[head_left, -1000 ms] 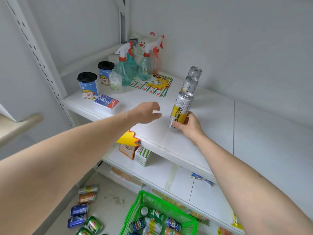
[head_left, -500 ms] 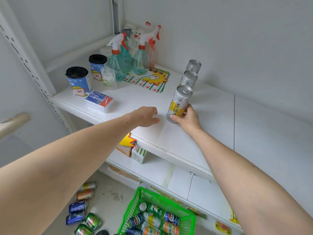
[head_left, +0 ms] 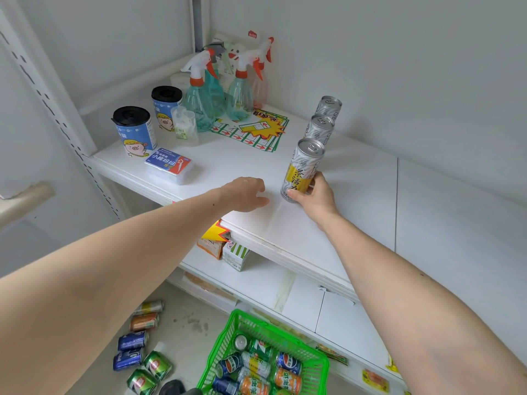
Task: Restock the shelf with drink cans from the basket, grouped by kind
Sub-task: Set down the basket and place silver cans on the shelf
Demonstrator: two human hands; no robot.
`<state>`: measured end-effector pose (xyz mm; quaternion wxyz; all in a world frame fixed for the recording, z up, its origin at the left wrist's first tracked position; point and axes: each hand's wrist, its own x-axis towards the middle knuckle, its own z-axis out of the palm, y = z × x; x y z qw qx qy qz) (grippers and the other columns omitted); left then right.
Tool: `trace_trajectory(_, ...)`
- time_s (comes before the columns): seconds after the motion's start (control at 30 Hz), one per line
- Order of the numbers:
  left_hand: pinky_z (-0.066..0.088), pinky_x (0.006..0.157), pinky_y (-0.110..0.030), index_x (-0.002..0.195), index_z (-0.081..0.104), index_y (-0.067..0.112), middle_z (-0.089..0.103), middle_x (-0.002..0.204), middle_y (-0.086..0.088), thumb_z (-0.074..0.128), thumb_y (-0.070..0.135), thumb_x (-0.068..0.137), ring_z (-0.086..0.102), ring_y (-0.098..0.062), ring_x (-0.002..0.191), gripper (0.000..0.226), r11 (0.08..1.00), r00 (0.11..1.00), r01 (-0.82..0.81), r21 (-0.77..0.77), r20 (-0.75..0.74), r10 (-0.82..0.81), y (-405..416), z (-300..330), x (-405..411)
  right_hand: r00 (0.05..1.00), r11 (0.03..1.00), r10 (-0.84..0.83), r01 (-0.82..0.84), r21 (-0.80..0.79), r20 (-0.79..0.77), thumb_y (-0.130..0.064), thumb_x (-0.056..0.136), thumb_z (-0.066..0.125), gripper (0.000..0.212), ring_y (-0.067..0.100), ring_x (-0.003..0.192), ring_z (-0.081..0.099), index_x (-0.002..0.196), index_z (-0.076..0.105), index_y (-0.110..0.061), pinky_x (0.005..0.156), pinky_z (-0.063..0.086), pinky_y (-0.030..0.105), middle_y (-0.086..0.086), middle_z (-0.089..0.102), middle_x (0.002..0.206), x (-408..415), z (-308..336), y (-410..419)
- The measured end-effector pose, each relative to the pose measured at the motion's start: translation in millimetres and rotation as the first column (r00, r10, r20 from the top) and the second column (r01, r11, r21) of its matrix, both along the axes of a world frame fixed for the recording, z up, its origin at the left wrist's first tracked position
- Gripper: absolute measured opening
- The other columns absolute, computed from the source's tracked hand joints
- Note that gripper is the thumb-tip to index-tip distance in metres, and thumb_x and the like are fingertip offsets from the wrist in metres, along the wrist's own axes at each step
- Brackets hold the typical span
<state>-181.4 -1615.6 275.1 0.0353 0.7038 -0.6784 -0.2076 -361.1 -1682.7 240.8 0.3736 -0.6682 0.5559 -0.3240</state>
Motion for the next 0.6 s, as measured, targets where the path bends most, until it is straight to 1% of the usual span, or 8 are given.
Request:
trace_trajectory(0.07,0.040,0.100,-0.035,0.137,0.044,0.014,0.050,0.137,-0.008,0.047,0.040,0.098,0.047,-0.026,0.125,0.047,1.000,1.000,-0.003,-0.003,-0.011,0.003,2.7,-0.1,-1.3,1.000,1.000,0.000,0.000,0.005,-0.008,-0.018,0.073,0.084,0.052,0.020,0.097,0.066,0.116,0.055,-0.017,0.092,0.053,0.037,0.001,0.067,0.109,0.0,1.1,1.1)
trace_trajectory(0.17,0.039,0.100,-0.035,0.136,0.045,0.014,0.050,0.137,-0.008,0.047,0.040,0.098,0.047,-0.025,0.125,0.047,1.000,1.000,-0.001,-0.024,-0.012,0.000,8.1,0.6,-3.8,1.000,1.000,-0.001,0.001,0.023,-0.002,-0.019,0.071,0.085,0.058,0.019,0.097,0.067,0.119,0.053,-0.018,0.088,0.053,0.032,-0.001,0.067,0.107,-1.7,2.0,5.5)
trace_trajectory(0.23,0.039,0.099,-0.034,0.136,0.045,0.014,0.050,0.137,-0.008,0.047,0.040,0.098,0.047,-0.026,0.125,0.046,0.999,1.000,-0.003,-0.040,-0.014,0.002,12.0,1.7,-4.7,1.000,1.000,-0.012,0.012,0.028,-0.003,-0.019,0.070,0.086,0.062,0.018,0.100,0.066,0.122,0.052,-0.017,0.088,0.051,0.029,0.000,0.067,0.111,-4.4,0.9,9.8)
trace_trajectory(0.3,0.039,0.098,-0.033,0.135,0.046,0.014,0.050,0.136,-0.008,0.047,0.039,0.098,0.047,-0.026,0.124,0.045,0.998,1.000,-0.007,-0.061,-0.018,0.006,16.8,3.1,-5.9,0.999,0.999,-0.035,0.035,0.022,-0.030,-0.021,0.070,0.087,0.067,0.018,0.106,0.062,0.127,0.051,-0.016,0.092,0.048,0.028,0.003,0.065,0.118,-8.2,-1.0,15.4)
trace_trajectory(0.4,0.040,0.098,-0.034,0.134,0.048,0.014,0.051,0.134,-0.009,0.049,0.037,0.097,0.048,-0.026,0.122,0.043,0.994,0.999,-0.010,-0.107,-0.036,0.007,25.9,3.8,-9.2,0.994,0.996,-0.092,0.091,-0.016,-0.065,-0.021,0.070,0.087,0.074,0.022,0.120,0.055,0.133,0.049,-0.013,0.104,0.044,0.036,0.009,0.057,0.131,-15.1,-3.6,27.3)
trace_trajectory(0.43,0.041,0.098,-0.036,0.133,0.048,0.014,0.052,0.134,-0.009,0.049,0.037,0.097,0.048,-0.026,0.122,0.042,0.992,0.999,-0.012,-0.124,-0.041,0.007,29.2,4.2,-10.8,0.992,0.993,-0.115,0.113,-0.031,-0.061,-0.021,0.071,0.086,0.073,0.022,0.122,0.054,0.133,0.049,-0.012,0.105,0.044,0.037,0.010,0.056,0.133,-17.6,-3.9,32.8)
trace_trajectory(0.5,0.043,0.100,-0.039,0.132,0.050,0.015,0.052,0.133,-0.008,0.049,0.037,0.097,0.048,-0.026,0.122,0.041,0.987,0.999,-0.017,-0.160,-0.048,0.009,37.2,5.5,-13.8,0.985,0.984,-0.167,0.163,-0.072,-0.046,-0.020,0.073,0.085,0.068,0.021,0.120,0.056,0.131,0.051,-0.012,0.104,0.044,0.037,0.009,0.054,0.131,-22.9,-1.3,47.3)
trace_trajectory(0.6,0.044,0.098,-0.042,0.130,0.051,0.017,0.052,0.131,-0.006,0.050,0.036,0.096,0.049,-0.025,0.122,0.039,0.975,0.997,-0.026,-0.223,-0.072,0.010,54.0,6.5,-20.6,0.972,0.959,-0.235,0.233,-0.160,0.005,-0.020,0.076,0.081,0.057,0.018,0.106,0.061,0.126,0.055,-0.011,0.098,0.048,0.037,0.007,0.054,0.124,-28.2,4.9,74.2)
